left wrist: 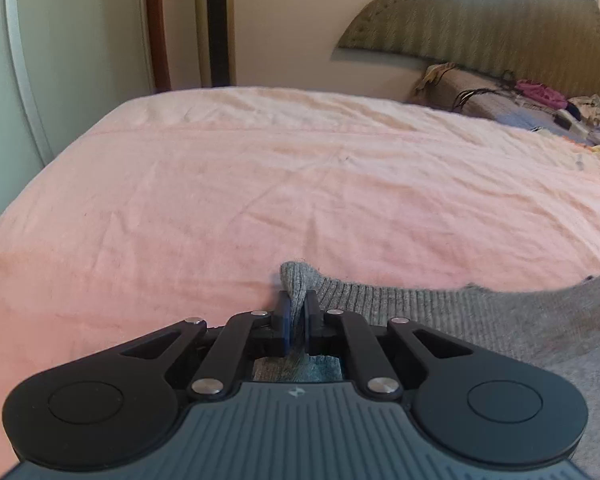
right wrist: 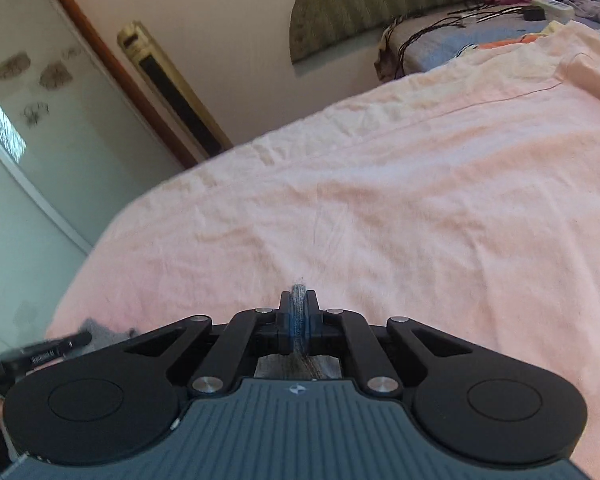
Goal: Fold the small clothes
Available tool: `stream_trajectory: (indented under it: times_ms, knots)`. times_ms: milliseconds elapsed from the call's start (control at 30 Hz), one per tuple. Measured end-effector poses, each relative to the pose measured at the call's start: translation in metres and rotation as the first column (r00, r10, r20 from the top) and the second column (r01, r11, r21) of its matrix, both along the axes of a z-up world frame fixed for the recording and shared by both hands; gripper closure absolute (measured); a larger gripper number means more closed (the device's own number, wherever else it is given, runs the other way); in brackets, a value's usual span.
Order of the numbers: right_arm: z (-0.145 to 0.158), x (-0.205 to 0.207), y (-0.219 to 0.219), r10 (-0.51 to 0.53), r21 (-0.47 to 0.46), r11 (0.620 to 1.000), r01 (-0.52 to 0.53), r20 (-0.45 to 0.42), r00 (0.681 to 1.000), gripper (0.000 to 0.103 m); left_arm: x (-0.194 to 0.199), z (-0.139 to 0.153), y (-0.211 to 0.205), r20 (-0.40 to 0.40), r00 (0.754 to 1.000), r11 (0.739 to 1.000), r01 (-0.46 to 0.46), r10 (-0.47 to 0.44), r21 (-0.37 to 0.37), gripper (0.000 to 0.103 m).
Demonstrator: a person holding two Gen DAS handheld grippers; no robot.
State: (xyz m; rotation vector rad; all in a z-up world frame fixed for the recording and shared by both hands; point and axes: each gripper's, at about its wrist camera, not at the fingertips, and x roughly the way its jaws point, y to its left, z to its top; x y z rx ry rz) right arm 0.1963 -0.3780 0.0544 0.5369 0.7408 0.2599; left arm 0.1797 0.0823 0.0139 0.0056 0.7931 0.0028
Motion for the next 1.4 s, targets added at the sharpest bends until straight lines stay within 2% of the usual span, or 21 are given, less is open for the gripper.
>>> stream_trajectory:
  times_ms: [67, 133, 167, 233, 267, 333, 400, 433, 467, 567, 600, 667, 767, 900, 967, 1033, 1067, 1167, 1267, 1300, 1400]
  knots:
    - [-0.013, 0.006, 0.000, -0.010, -0.015, 1.000, 0.009, -0.053, 0.999, 0.093, -0.007, -0.002, -0.004, 0.031, 0.999, 0.999, 0.010, -0.011, 0.033, 0.097]
    - [-0.024, 0.006, 0.006, -0.001, -0.009, 1.000, 0.000, -0.113, 0.994, 0.086, -0.015, 0.003, -0.008, 0.047, 0.999, 0.999, 0.022, -0.024, 0.040, 0.092]
    - [-0.024, 0.003, 0.007, -0.005, -0.007, 1.000, 0.004, -0.110, 0.994, 0.083, -0.018, 0.006, -0.008, 0.053, 0.999, 0.998, 0.008, -0.011, 0.056, 0.088]
    - [-0.016, -0.005, 0.008, -0.020, -0.008, 1.000, 0.020, -0.072, 0.997, 0.061, -0.026, 0.019, -0.007, 0.093, 0.995, 0.996, -0.049, 0.042, 0.068, 0.081]
    - [-0.008, -0.010, 0.007, -0.047, -0.008, 0.999, 0.046, -0.044, 0.998, 0.046, -0.032, 0.027, -0.006, 0.130, 0.989, 0.997, -0.071, 0.065, 0.042, 0.080]
    - [0.010, -0.021, 0.011, -0.074, -0.017, 0.997, 0.074, 0.021, 0.997, 0.047, -0.042, 0.039, -0.008, 0.179, 0.981, 0.997, -0.059, 0.069, -0.058, 0.072]
    - [0.019, -0.028, 0.026, -0.023, 0.026, 0.999, 0.022, 0.047, 0.999, 0.046, -0.043, 0.041, -0.023, 0.164, 0.986, 0.991, 0.009, 0.012, -0.131, 0.044]
    - [0.020, -0.028, 0.038, 0.015, 0.023, 1.000, -0.016, 0.045, 0.999, 0.045, -0.042, 0.036, -0.035, 0.147, 0.989, 0.991, 0.036, -0.017, -0.128, 0.040]
    - [0.018, -0.028, 0.052, 0.040, -0.005, 0.999, -0.040, 0.042, 0.998, 0.040, -0.040, 0.030, -0.045, 0.127, 0.991, 0.993, 0.054, -0.040, -0.110, 0.039]
    - [-0.001, -0.021, 0.086, 0.033, -0.196, 0.980, -0.032, 0.002, 0.999, 0.030, -0.028, -0.001, -0.060, 0.022, 0.998, 0.998, 0.060, -0.060, -0.024, 0.038]
    - [-0.011, -0.018, 0.090, 0.013, -0.252, 0.967, -0.018, -0.022, 1.000, 0.030, -0.032, -0.004, -0.059, 0.065, 0.995, 0.997, 0.080, -0.080, 0.003, 0.031]
    - [-0.025, -0.025, 0.093, 0.032, -0.369, 0.929, -0.013, 0.045, 0.998, 0.029, -0.032, -0.007, -0.049, 0.073, 0.992, 0.994, 0.104, -0.103, -0.012, 0.029]
    - [-0.028, -0.022, 0.080, 0.018, -0.319, 0.948, 0.004, 0.066, 0.998, 0.029, -0.026, -0.008, -0.048, 0.070, 0.994, 0.996, 0.085, -0.085, 0.000, 0.024]
    - [-0.020, -0.022, 0.100, 0.031, -0.434, 0.901, -0.018, 0.024, 0.999, 0.025, -0.051, 0.002, -0.062, 0.090, 0.996, 0.996, 0.018, -0.026, 0.091, 0.026]
    - [-0.006, -0.047, 0.103, 0.006, -0.372, 0.928, 0.007, 0.036, 0.999, 0.024, -0.081, 0.010, -0.062, 0.097, 0.991, 0.996, 0.089, -0.091, 0.027, 0.026]
    - [0.002, -0.078, 0.107, 0.060, -0.278, 0.960, -0.039, 0.066, 0.996, 0.011, -0.103, 0.009, -0.066, 0.082, 0.989, 0.992, 0.126, -0.127, 0.015, 0.025]
    - [0.000, -0.090, 0.111, 0.073, -0.286, 0.957, -0.052, 0.061, 0.995, 0.004, -0.111, 0.004, -0.068, 0.077, 0.989, 0.992, 0.123, -0.125, 0.030, 0.025]
    - [-0.020, -0.114, 0.125, 0.103, -0.429, 0.900, -0.071, 0.051, 0.993, 0.003, -0.118, -0.011, -0.062, 0.131, 0.987, 0.995, 0.093, -0.096, 0.032, 0.015]
    - [-0.020, -0.117, 0.122, 0.099, -0.420, 0.905, -0.062, 0.068, 0.993, 0.003, -0.115, -0.005, -0.059, 0.108, 0.992, 0.998, 0.057, -0.059, 0.022, 0.012]
    - [-0.018, -0.116, 0.124, 0.100, -0.431, 0.900, -0.064, 0.061, 0.993, 0.003, -0.120, -0.001, -0.059, 0.105, 0.993, 0.998, 0.051, -0.053, 0.027, 0.013]
    - [-0.002, -0.129, 0.131, 0.063, -0.465, 0.885, -0.038, 0.038, 0.997, 0.005, -0.152, 0.009, -0.051, 0.116, 0.990, 0.996, 0.086, -0.082, -0.035, 0.013]
